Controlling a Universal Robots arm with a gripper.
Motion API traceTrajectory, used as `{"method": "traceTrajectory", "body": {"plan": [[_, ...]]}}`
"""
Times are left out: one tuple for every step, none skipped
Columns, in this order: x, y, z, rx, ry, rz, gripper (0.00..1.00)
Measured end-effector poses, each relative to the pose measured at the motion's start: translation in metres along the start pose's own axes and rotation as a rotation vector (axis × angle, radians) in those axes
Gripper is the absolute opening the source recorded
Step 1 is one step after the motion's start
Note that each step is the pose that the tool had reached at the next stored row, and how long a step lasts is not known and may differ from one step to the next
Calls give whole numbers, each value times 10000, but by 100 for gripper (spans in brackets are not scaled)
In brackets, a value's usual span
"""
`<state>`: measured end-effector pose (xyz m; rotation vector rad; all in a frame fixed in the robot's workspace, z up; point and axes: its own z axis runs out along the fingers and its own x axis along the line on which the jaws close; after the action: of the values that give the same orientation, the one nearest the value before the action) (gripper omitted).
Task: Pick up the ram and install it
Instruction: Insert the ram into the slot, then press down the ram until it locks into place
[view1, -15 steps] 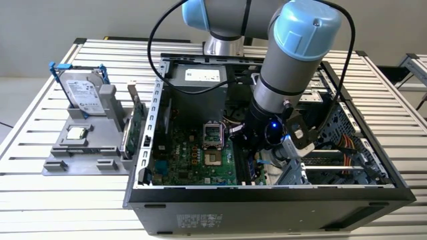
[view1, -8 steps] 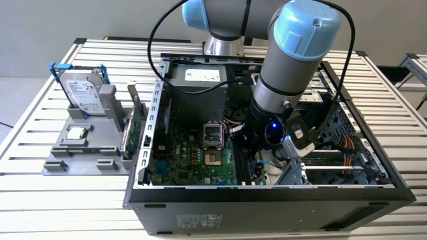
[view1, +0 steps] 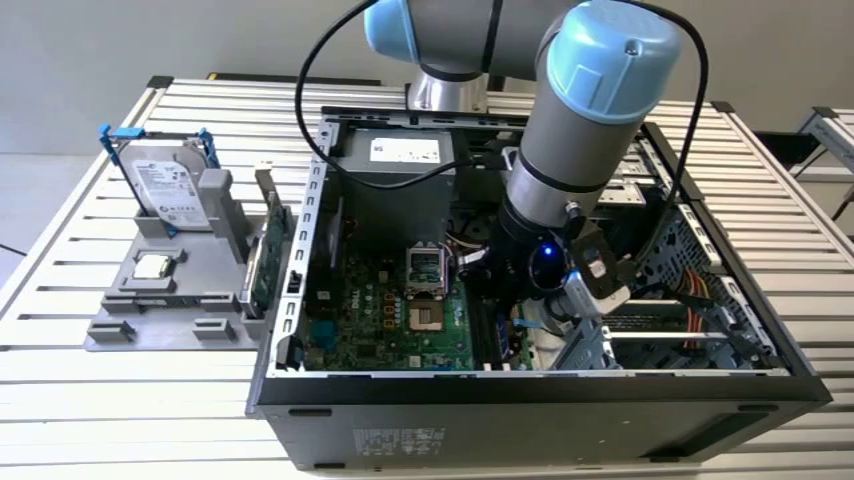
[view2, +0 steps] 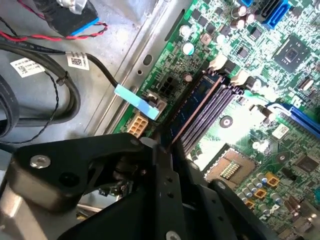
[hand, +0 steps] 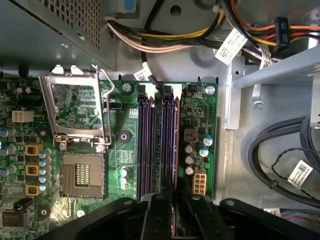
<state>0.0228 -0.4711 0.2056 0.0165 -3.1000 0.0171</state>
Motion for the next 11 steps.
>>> {"method": "traceTrajectory", "body": {"plan": [[1,-3,-3,8,2,1,100],[1,-3,-4,10,2,1,100],[1,-3,-3,11,3,1,100],[1,-3,-3,11,3,1,100],[1,-3,-3,12,3,1,100],[1,-3,-5,11,3,0,100],[1,-3,-11,11,3,1,100],[2,-3,-23,6,3,0,100],[2,-3,-36,7,3,0,100],[3,-3,-62,8,3,-1,100],[4,-4,-95,9,3,0,100]]}}
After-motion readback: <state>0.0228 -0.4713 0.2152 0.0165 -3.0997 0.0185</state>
